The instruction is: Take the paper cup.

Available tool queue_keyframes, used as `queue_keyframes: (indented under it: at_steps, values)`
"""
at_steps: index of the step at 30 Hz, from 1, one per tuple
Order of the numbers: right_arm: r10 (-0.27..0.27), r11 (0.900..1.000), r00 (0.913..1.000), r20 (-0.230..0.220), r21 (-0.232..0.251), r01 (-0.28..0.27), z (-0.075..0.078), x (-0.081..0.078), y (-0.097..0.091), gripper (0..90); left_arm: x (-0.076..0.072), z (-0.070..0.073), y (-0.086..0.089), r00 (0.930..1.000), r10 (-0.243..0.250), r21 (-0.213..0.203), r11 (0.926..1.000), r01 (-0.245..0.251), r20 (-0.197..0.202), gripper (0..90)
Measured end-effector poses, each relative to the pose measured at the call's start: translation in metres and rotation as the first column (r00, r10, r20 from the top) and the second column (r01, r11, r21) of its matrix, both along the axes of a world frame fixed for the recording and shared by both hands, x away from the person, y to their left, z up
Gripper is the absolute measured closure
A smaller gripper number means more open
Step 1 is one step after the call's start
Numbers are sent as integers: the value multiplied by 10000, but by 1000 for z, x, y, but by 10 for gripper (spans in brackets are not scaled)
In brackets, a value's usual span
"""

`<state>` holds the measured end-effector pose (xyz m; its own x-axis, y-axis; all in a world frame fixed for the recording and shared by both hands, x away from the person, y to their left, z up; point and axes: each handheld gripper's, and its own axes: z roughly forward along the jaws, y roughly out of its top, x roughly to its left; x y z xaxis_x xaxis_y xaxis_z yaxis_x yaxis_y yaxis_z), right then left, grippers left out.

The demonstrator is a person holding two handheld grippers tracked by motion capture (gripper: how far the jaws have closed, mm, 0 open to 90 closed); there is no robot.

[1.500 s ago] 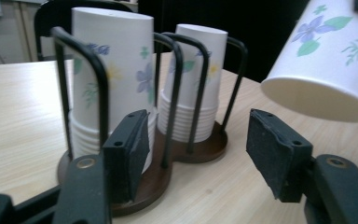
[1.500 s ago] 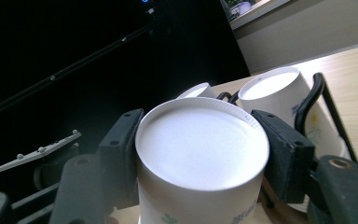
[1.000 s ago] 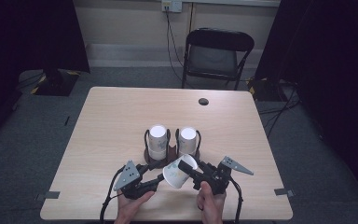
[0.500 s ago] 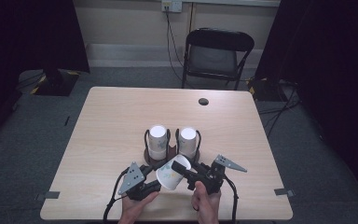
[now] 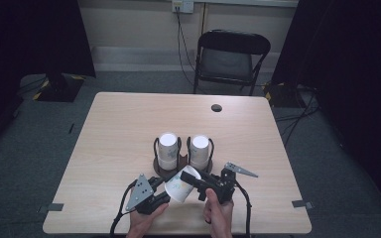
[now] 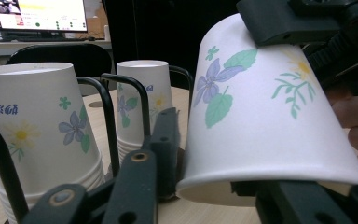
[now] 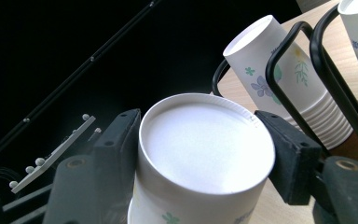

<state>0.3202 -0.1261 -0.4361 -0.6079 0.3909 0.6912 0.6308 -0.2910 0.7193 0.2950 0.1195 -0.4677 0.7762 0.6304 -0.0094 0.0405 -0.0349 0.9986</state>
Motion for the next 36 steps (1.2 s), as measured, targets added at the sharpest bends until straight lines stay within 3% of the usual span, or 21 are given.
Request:
queue_keyframes:
  at_steps: [4,13,18,24,29,36]
  values:
    - [-192,9997,9998,-45,-155,191,1,1,-3,320,1,1,3,10000,-26,-126,9999,26,23,804]
    - [-410,9974,9991,129,-582,416,2,2,-5,286,0,1,1,9993,-369,121,9992,369,10,862]
    - [-397,9924,9977,554,-1139,459,8,3,-7,273,3,2,4,9984,-543,246,9982,547,-171,870]
    - [-311,9913,9952,929,-1246,426,14,2,-11,258,6,3,7,9972,-687,282,9972,695,-309,873]
    - [5,9877,9906,1370,-1547,209,13,0,-11,261,10,6,10,9956,-819,1159,9895,866,-449,872]
    - [244,9823,9848,1722,-1872,83,10,-2,-11,258,18,7,12,9884,-1193,1769,9750,1345,-940,870]
